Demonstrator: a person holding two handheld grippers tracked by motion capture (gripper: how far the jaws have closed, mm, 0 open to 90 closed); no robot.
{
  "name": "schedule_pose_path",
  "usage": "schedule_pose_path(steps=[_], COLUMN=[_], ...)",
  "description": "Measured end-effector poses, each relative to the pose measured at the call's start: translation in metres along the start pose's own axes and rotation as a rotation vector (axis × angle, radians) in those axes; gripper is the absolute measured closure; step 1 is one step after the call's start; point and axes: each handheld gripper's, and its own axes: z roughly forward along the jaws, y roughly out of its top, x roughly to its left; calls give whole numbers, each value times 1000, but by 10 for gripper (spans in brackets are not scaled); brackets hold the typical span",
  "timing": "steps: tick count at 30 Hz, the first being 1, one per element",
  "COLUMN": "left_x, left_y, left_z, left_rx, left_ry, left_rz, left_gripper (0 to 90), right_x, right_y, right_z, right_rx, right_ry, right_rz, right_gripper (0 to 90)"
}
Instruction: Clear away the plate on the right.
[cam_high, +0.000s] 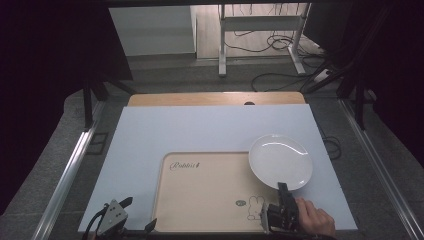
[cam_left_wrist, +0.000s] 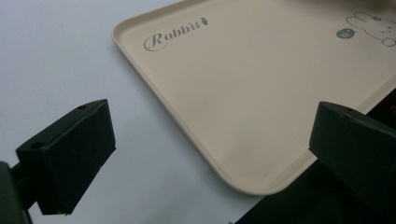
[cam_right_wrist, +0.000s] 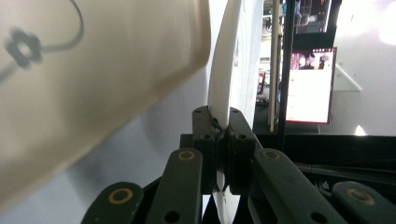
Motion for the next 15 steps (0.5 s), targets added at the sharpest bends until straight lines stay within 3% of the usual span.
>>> schedule_pose_path(steps=[4, 5, 6, 9, 11, 15], left_x=[0, 0, 0, 0, 0, 0], left_y=[0, 0, 0, 0, 0, 0], left_z=[0, 0, 0, 0, 0, 0], left_rx=[1, 1, 1, 2, 2, 3], left_ry=[0, 0, 0, 0, -1, 0], left_rz=[2, 1, 1, 1, 2, 2], left_gripper=[0, 0, 0, 0, 0, 0], right_x=[1, 2, 2, 5, 4, 7], right_y=[10, 12, 14, 19, 24, 32], right_z=[-6, -5, -8, -8, -12, -16], right_rx=[-34, -65, -48, -94, -83, -112], right_ry=[3, -6, 3, -4, 4, 9], right_rz=[-12, 1, -9, -4, -25, -33], right_gripper=[847, 847, 847, 847, 846, 846])
